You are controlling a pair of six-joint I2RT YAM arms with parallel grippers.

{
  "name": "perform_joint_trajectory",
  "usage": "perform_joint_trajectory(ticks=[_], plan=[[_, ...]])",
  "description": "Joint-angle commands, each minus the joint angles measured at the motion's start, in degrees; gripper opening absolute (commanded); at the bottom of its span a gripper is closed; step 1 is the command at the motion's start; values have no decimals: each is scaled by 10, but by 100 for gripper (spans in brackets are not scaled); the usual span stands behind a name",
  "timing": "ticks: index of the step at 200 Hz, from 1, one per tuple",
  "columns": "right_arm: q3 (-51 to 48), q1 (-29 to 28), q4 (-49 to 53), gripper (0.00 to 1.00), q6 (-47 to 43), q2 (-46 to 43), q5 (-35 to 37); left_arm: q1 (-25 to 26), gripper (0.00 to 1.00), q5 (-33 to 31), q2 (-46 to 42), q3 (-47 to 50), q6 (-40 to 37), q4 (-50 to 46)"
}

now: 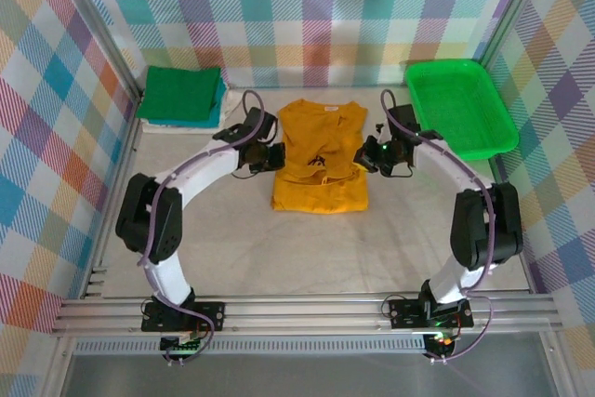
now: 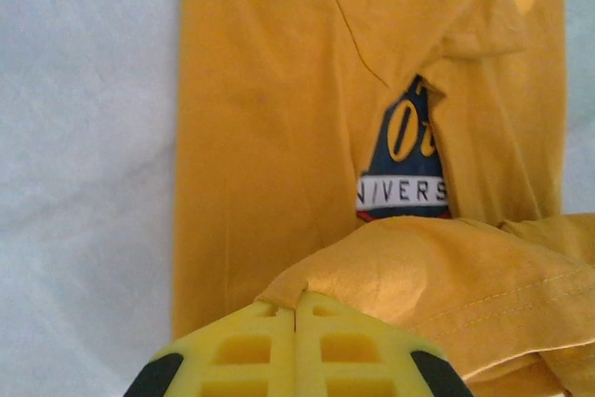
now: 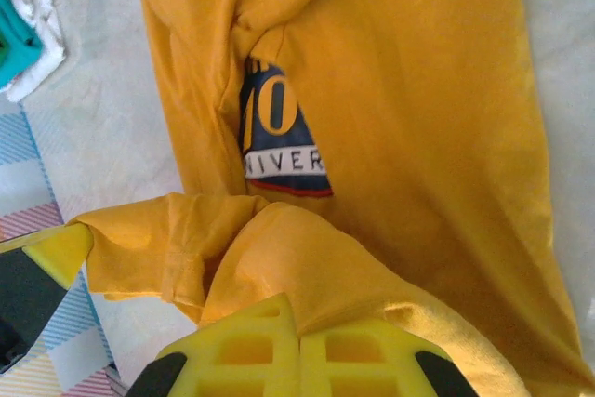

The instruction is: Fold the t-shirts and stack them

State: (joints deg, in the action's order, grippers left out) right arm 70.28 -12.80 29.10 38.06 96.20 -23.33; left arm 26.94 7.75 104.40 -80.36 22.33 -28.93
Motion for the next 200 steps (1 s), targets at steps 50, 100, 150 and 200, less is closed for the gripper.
perform_joint_trajectory(ticks=[50, 100, 150, 200], plan=[[243, 64, 20, 46, -13, 166, -36, -56, 39, -55, 175, -296, -41, -93], [74, 43, -59, 35, -39, 20, -97, 9, 41, -74, 20, -86, -22, 0], [-200, -35, -170, 0, -60, -142, -27, 152, 13, -103, -122, 187, 15, 150], [-269, -64, -298, 0, -21, -82, 13, 191, 6, -100, -57, 222, 38, 254]])
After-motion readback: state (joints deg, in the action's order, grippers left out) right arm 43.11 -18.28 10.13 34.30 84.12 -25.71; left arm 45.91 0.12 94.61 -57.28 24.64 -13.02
